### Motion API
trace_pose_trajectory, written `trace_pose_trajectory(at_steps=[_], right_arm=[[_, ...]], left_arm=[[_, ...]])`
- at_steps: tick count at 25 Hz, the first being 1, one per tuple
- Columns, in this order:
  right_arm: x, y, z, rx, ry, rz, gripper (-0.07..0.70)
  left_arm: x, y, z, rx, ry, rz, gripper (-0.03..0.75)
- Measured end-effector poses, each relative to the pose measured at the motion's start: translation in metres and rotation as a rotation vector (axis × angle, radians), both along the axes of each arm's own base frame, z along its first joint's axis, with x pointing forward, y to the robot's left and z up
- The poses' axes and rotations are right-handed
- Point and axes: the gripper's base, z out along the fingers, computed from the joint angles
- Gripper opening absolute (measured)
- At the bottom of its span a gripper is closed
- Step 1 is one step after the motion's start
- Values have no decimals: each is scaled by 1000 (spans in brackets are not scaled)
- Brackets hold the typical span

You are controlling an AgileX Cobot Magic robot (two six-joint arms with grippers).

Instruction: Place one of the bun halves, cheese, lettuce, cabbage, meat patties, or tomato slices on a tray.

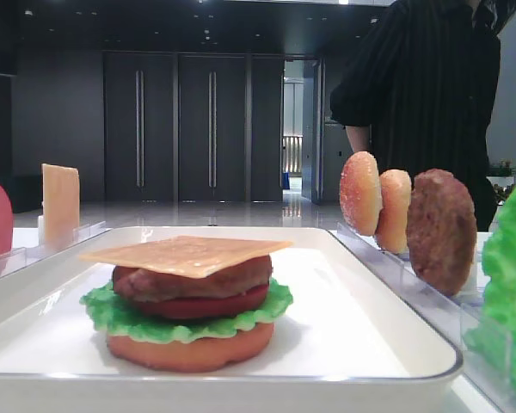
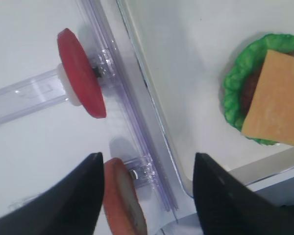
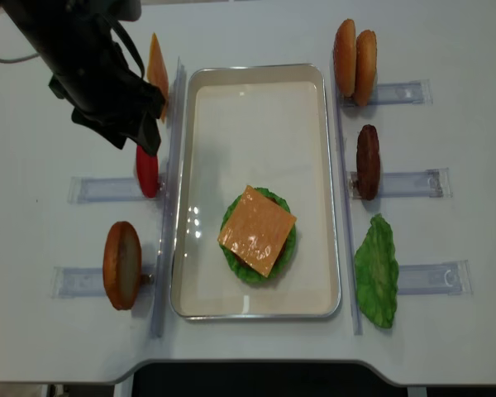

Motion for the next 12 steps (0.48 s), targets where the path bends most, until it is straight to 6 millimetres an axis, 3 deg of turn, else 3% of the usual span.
trace_pose_trajectory(at_steps=[3,12], right_arm=[[0,0,0,0,0,0,400],[0,0,0,0,0,0,400]], left_arm=[[5,14,1,39,-16,19,443],[21,110,8,90,-46,232,445]])
